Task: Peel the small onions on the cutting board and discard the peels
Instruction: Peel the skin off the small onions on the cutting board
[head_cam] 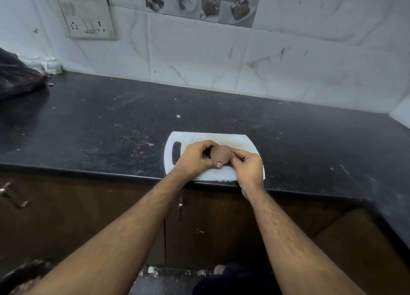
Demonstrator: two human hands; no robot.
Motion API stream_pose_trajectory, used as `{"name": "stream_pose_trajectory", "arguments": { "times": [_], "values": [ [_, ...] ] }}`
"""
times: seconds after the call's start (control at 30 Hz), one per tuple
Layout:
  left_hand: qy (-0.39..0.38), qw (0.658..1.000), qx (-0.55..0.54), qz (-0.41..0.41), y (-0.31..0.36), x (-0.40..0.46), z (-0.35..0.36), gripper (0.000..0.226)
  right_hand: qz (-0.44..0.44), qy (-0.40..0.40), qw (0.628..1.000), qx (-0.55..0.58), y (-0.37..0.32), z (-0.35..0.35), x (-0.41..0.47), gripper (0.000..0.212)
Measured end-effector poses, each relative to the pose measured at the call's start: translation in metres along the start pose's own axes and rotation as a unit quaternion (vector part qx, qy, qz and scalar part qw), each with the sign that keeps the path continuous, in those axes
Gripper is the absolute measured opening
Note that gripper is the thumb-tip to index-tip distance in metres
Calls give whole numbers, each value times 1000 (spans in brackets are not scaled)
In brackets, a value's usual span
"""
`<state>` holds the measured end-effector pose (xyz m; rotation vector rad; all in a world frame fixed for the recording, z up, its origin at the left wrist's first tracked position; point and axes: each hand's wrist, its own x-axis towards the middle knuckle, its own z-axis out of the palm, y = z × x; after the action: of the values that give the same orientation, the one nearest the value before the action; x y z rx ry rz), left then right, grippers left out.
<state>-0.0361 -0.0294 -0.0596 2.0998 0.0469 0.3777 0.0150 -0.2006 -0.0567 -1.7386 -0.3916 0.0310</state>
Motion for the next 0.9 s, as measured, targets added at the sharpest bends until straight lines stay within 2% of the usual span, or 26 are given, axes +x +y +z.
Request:
{"name": "stream_pose_trajectory", "arguments": {
  "times": [0.3, 0.43, 0.6, 0.73, 0.9],
  "values": [
    [3, 1000, 17, -11, 2, 0, 4, 45, -35, 42, 998, -30, 7, 3, 2, 10],
    [-25, 999, 29, 11, 6, -2, 4, 52, -40, 53, 996, -57, 7, 3, 1, 10],
    [-32, 999, -2, -2, 7, -2, 2, 46, -28, 67, 992, -102, 5, 3, 0, 14],
    [-28, 999, -22, -17, 9, -2, 3, 52, -10, 80, 995, -56, 2, 1, 0, 19],
    [-27, 999, -36, -24, 5, -1, -1, 49, 19, 148, 988, 39, 2, 1, 4, 12]
  ]
}}
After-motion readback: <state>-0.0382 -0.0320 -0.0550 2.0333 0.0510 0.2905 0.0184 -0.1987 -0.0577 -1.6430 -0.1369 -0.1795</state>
